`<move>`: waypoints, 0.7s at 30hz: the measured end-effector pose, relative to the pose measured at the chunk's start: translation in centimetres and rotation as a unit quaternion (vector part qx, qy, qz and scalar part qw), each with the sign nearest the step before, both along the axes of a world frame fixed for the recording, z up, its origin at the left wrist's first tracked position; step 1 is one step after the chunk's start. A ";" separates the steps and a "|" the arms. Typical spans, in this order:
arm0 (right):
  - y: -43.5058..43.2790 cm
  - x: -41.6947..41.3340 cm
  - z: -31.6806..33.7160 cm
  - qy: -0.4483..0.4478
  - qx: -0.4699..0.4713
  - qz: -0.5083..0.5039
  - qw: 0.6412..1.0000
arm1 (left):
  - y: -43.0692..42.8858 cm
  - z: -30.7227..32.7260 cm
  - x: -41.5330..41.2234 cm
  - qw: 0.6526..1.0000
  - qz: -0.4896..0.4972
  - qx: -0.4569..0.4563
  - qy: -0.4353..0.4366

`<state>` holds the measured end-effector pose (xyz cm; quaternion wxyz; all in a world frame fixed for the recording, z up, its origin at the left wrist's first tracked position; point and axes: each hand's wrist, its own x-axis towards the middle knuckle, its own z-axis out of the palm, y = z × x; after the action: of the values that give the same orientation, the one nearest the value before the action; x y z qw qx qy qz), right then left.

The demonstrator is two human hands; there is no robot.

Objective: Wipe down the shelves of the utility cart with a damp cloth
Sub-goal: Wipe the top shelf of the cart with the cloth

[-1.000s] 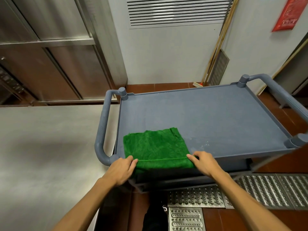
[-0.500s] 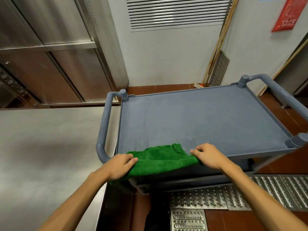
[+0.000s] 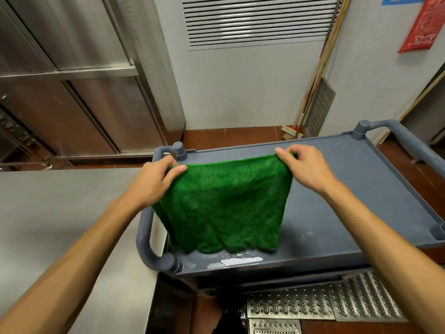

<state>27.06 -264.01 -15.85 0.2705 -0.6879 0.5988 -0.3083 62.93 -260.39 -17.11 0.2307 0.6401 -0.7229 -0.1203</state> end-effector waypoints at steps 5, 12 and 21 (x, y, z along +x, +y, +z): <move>-6.0 1.7 0.9 -0.005 -0.029 0.003 1.000 | -5.4 1.5 2.2 0.999 0.000 -0.035 -0.016; -14.2 4.8 1.0 -0.010 -0.051 -0.015 0.999 | -13.1 1.8 5.3 0.998 -0.003 -0.052 -0.044; -23.6 7.5 4.7 -0.047 -0.139 -0.084 0.986 | -24.6 5.6 7.2 0.981 0.044 -0.180 -0.058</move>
<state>34.58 -287.57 -11.11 0.1735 -0.6509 0.5924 -0.4418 70.14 -285.01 -11.51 0.3051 0.6256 -0.7156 0.0591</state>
